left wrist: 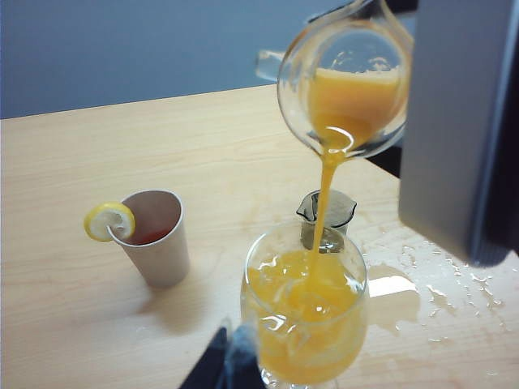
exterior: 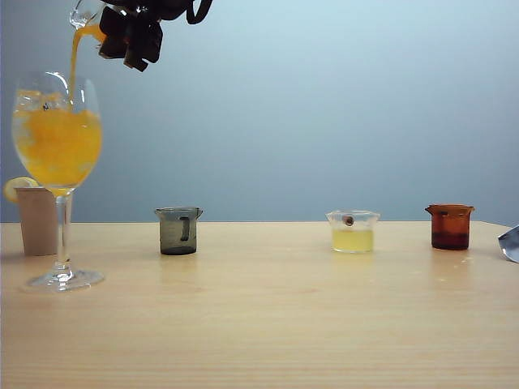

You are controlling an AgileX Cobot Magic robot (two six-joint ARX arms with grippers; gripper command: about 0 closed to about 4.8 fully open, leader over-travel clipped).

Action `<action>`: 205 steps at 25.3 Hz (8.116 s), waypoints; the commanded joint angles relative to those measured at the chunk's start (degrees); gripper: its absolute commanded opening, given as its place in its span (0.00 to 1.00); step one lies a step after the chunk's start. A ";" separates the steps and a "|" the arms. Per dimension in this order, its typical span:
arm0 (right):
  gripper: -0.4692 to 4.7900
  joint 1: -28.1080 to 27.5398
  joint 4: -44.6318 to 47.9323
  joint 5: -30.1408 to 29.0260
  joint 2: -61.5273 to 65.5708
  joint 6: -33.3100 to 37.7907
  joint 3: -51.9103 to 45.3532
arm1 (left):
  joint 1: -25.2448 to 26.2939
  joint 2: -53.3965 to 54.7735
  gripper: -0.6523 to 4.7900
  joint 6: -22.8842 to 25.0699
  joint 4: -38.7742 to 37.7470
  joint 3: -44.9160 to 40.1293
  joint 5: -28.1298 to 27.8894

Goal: Pick up the second measuring cup from the left, pour the orange juice inside into the goblet, and finally put the measuring cup back in its original place.

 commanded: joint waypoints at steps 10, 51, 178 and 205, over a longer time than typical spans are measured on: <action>0.29 0.55 4.02 -0.57 -0.48 -7.43 0.50 | 0.04 0.00 0.12 0.24 0.48 0.26 0.02; 0.29 0.66 7.65 -2.10 -0.48 -27.54 0.50 | 0.04 0.00 0.12 0.22 0.48 0.26 0.02; 0.08 -12.26 24.46 9.68 -11.15 79.91 -47.43 | 0.04 0.00 0.12 0.24 0.48 0.26 0.02; 0.08 -12.41 -44.89 7.10 -88.39 76.15 -50.27 | 0.00 -3.58 0.11 -7.58 -0.11 -1.77 10.54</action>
